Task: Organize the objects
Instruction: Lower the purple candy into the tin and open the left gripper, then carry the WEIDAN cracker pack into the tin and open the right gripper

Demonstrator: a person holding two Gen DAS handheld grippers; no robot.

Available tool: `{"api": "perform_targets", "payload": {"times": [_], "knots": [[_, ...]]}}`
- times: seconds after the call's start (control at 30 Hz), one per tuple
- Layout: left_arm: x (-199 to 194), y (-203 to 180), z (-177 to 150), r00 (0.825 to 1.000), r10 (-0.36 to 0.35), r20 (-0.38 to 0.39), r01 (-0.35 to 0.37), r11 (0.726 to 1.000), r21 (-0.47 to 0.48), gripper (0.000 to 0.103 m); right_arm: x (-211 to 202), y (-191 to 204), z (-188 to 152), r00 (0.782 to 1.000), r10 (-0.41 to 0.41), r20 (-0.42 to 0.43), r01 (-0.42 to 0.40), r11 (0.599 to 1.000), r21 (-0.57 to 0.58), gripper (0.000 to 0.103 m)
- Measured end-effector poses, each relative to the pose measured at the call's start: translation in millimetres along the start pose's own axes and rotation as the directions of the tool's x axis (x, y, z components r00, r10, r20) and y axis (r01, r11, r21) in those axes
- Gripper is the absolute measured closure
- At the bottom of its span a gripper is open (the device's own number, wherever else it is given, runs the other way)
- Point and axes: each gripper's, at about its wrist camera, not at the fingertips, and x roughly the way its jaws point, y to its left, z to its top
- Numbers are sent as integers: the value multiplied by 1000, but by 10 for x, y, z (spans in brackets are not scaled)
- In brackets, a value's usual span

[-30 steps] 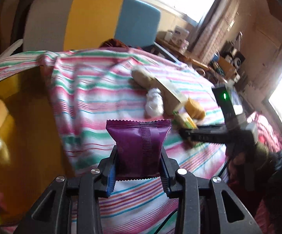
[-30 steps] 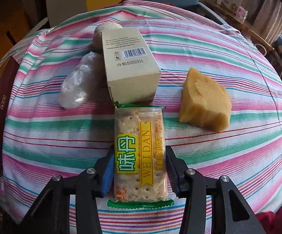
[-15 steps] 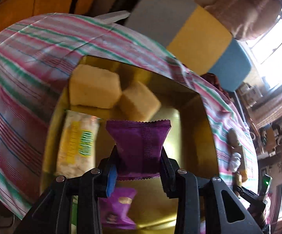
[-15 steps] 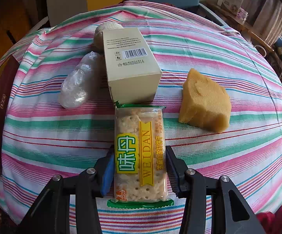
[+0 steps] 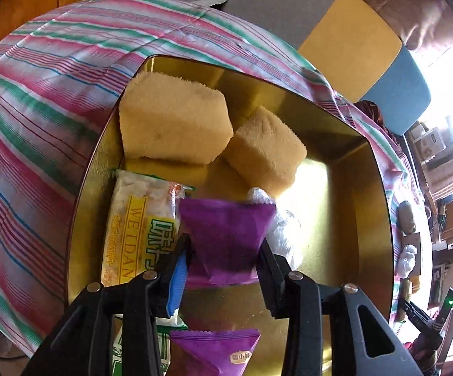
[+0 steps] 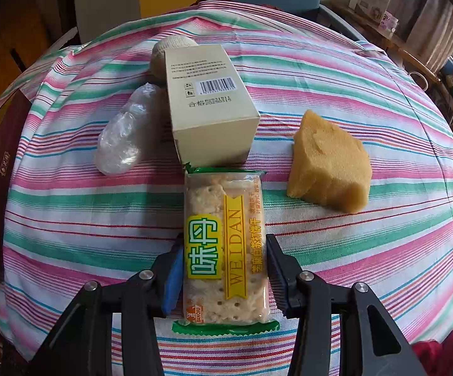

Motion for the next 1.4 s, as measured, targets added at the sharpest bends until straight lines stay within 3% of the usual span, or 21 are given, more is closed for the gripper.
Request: {"api": "perform_targets", "payload": {"times": [0.27,0.53,0.73,0.93,1.1,1.27,1.4], "knots": [[-169,-77,-87,994,64,83,-69,996,56,63,-3,-4,0,1000,-1,0,1,1000,-1,54],[-583,-264,-303,955,118,271,-155,981,118,63,-1,30,10,1000,-18,6,18,1000,-21,55],[-860,-319,-495,932,108,346,-175,970,169,63,-20,49,25,1000,-4,-11,4,1000,-16,55],[-994,-365,-623,926,89,367,-171,965,197,63,-123,124,-29,995,99,-35,-98,995,9,55],[-1040,-337,-659,925,77,373,-159,968,194,63,-335,300,-130,985,175,8,-175,984,17,55],[-1040,-280,-669,926,73,370,-150,972,184,63,-702,718,-90,967,242,77,-239,970,-41,55],[-1061,-183,-679,926,74,371,-142,977,159,63,-982,1229,77,940,319,120,-303,943,-135,55]]}}
